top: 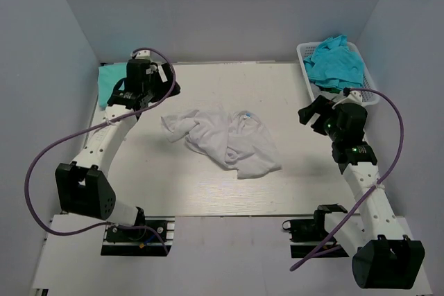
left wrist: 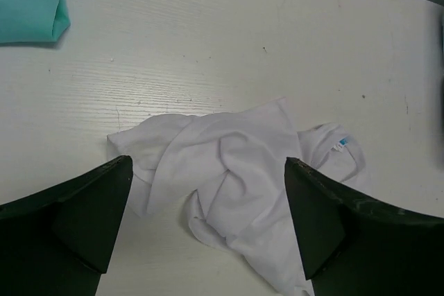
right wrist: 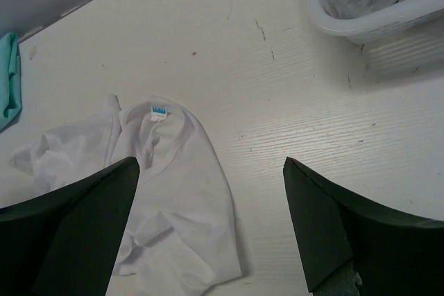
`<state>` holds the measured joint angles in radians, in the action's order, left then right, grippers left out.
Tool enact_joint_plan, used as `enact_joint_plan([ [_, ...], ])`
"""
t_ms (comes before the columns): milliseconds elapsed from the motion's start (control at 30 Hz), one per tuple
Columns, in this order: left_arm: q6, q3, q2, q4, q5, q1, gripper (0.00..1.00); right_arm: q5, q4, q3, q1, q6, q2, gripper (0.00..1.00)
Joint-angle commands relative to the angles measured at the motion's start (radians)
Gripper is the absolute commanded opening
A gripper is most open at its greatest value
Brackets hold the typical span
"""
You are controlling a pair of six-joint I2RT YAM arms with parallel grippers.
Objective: Fold and stack the t-shirts
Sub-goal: Flatten out the tshirt
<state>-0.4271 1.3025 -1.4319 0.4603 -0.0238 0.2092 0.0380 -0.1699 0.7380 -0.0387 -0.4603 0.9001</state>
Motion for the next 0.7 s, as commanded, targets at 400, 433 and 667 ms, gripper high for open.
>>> enact_joint_plan([
  [400,0.045,0.150,-0.306,0.155,-0.061,0.018,1.00,0.075,-0.150,0.027,-0.013,0.151,0.126,0.90],
  [433,0.045,0.164,-0.327,0.166,-0.070,0.018,1.00,0.079,-0.170,0.035,-0.018,0.158,0.163,0.90],
  [667,-0.053,0.066,-0.358,0.239,-0.274,0.027,1.00,0.126,-0.226,0.006,-0.122,0.175,0.220,0.88],
])
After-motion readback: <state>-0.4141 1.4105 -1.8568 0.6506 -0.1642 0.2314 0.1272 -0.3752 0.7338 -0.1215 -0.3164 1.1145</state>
